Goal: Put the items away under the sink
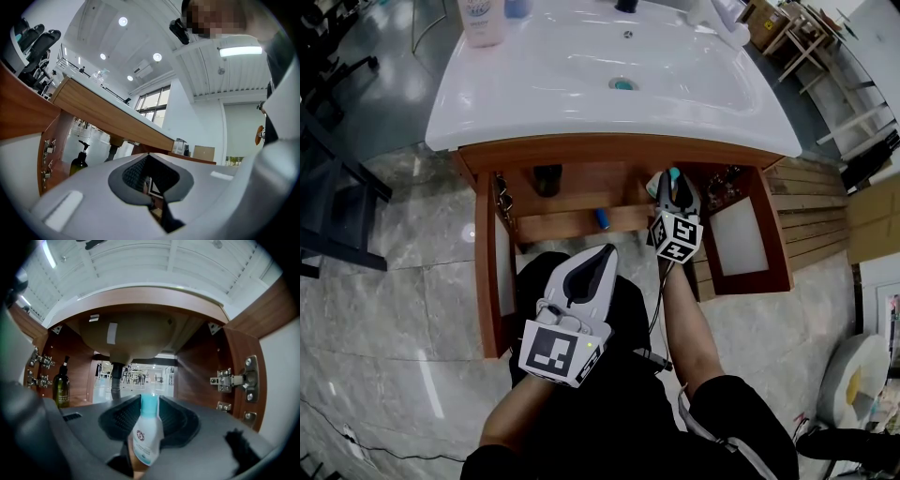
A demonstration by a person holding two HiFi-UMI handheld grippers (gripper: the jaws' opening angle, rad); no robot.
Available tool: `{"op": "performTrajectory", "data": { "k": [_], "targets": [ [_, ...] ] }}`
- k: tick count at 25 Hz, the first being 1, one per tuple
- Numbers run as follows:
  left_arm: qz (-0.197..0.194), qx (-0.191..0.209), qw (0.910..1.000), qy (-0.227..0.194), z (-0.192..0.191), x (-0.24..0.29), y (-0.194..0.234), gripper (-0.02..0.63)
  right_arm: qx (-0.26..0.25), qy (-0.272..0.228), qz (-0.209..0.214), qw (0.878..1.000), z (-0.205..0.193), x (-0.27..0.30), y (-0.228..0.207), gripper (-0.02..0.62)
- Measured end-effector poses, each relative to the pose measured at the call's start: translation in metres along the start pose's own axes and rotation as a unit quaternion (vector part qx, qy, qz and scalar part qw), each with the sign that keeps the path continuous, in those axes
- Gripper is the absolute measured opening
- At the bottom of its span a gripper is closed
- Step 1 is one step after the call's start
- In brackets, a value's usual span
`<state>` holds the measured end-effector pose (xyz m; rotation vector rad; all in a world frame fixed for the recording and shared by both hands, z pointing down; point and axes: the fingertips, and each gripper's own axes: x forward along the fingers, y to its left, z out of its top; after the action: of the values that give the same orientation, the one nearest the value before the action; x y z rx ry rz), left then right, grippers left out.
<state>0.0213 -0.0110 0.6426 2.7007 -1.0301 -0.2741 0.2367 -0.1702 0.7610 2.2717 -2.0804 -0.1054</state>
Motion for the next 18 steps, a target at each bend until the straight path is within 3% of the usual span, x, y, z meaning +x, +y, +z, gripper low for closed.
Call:
{"op": "performTrajectory", "data": {
  "k": [11, 18],
  "targets": [
    [0.003, 0.001, 1.0, 0.0, 0.001, -0.002, -0.001, 0.007, 0.011, -0.011, 0.001, 1.0, 0.007, -0.013, 0.002, 0.138],
    [-0.006, 0.0, 1.0, 0.005, -0.004, 0.0, -0.01, 0.006, 0.021, -0.035, 0.017, 0.999, 0.033, -0.036, 0.011, 0.143]
  ]
}}
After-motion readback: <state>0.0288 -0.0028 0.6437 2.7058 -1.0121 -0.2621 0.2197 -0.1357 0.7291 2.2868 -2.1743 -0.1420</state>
